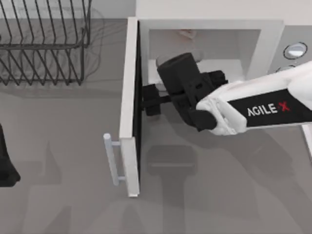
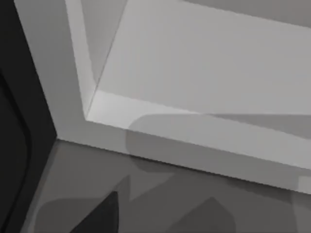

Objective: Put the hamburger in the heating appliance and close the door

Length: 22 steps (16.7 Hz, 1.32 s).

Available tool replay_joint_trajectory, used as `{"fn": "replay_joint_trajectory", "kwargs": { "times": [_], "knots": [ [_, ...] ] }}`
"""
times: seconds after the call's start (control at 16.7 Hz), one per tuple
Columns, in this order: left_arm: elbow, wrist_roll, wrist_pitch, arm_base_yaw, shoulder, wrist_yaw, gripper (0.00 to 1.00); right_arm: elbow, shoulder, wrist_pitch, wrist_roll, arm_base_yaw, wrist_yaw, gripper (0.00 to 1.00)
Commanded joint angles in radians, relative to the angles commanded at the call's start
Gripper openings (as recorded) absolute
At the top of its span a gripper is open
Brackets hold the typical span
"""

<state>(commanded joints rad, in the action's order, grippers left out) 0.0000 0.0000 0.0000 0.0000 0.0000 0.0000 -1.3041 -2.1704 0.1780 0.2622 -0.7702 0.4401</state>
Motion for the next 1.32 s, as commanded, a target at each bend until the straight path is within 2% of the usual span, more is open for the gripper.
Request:
{"fn": "replay_joint_trajectory", "kwargs": {
  "times": [0.66,1.32],
  "knots": [
    [0.000,0.000,0.000,0.000,0.000,0.000,1.00,0.374,0.175,0.162,0.121,-0.104,0.177,1.00],
    [0.000,0.000,0.000,0.000,0.000,0.000,1.00,0.360,0.201,0.123,0.130,-0.106,0.194,1.00]
  ]
}}
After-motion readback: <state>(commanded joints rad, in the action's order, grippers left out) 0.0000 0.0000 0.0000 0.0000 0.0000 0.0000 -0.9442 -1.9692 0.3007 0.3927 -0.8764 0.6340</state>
